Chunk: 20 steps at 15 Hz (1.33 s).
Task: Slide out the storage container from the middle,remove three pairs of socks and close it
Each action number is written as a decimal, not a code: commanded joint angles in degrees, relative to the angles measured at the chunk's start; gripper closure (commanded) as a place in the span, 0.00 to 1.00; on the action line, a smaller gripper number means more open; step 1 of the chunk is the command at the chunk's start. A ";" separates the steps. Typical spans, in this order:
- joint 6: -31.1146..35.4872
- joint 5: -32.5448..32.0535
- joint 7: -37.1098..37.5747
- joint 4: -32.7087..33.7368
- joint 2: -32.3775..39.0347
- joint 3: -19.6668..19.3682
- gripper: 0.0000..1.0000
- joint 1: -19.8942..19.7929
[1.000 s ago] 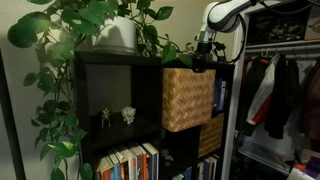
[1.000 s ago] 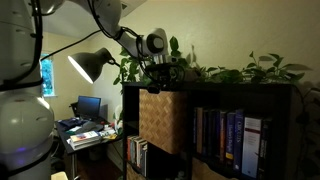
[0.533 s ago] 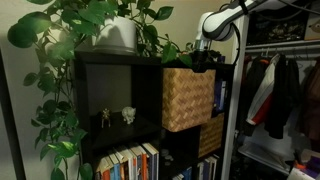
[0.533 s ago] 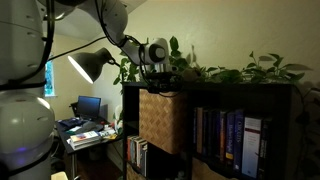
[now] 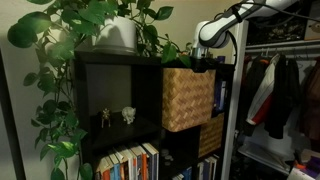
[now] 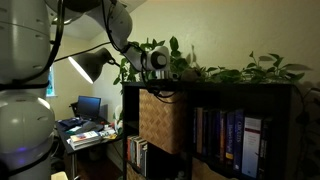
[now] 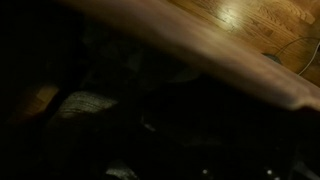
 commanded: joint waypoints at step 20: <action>-1.75 -4.28 1.23 -1.48 1.11 -0.33 0.65 -0.73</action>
